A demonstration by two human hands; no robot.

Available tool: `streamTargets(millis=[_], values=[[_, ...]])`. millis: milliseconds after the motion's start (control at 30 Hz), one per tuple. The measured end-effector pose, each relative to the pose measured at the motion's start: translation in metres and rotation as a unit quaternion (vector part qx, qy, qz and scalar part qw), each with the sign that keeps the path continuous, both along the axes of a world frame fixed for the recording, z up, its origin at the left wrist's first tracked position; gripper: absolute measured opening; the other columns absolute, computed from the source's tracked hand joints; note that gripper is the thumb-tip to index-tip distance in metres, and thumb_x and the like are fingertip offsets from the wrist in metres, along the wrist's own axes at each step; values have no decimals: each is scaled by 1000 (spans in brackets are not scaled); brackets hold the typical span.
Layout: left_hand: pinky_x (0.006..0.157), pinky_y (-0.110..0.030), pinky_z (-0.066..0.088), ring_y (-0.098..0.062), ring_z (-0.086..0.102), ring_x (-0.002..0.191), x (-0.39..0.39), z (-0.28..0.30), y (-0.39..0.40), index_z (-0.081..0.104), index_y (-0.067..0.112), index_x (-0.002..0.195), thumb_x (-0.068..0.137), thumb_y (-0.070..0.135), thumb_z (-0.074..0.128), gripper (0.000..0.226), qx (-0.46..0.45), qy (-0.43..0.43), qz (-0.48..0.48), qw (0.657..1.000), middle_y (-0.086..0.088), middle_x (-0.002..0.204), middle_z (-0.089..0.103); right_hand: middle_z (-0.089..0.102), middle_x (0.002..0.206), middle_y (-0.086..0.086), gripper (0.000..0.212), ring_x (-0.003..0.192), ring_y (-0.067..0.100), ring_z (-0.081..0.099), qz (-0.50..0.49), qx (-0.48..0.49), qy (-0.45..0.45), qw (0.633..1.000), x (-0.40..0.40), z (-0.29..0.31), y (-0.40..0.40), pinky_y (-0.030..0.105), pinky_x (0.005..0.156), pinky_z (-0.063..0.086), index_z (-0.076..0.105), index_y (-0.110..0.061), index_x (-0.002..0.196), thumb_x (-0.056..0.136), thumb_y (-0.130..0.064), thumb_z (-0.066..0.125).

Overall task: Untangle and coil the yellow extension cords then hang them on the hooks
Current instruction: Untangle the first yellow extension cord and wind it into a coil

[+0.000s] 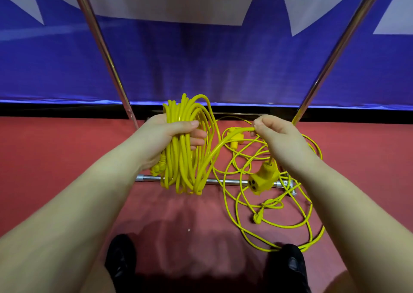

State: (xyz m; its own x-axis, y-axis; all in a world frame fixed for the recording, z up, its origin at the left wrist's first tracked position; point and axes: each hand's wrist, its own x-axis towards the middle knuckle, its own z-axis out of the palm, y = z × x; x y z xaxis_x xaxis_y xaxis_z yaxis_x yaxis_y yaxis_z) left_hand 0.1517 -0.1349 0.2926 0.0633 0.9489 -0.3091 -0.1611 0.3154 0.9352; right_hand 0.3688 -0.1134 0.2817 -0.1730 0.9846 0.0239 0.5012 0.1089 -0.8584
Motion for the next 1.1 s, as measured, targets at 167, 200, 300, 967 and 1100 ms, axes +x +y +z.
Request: streamTargets(millis=[167,200,300,967,1100], values=[[52,-24,56,-14,67,56,10,-3,-5,62,5,82,86,7,55,7,-4,32,-79,996,-7,66,71,48,61,-1,26,55,2,42,62,44,-55,996,-9,1,-4,17,55,33,54,-25,68,94,-27,51],[54,-24,56,-14,67,57,13,-4,-5,63,6,83,86,8,56,8,-1,39,-97,995,-6,67,71,45,59,-4,23,53,3,40,64,50,-59,995,-10,0,-4,15,52,32,54,-25,70,92,-28,54],[56,-24,56,-14,68,59,22,-6,-8,64,12,86,82,12,58,7,-6,42,-126,991,-6,71,72,45,64,-5,10,55,7,39,48,72,-75,993,-11,-1,-3,18,54,31,60,-23,83,85,-32,64],[47,-21,48,-13,55,45,35,-17,-13,61,11,66,77,2,68,16,-27,93,-193,976,-3,53,58,59,63,0,31,56,15,53,-36,130,-45,990,-10,1,-11,20,52,39,54,-16,76,72,-36,76],[49,-24,47,-17,53,44,32,-22,-8,64,16,51,76,5,69,28,-28,89,-181,979,-6,52,57,52,60,-6,30,54,8,45,-28,115,-39,992,-7,1,-10,16,53,37,54,-14,76,74,-35,75]])
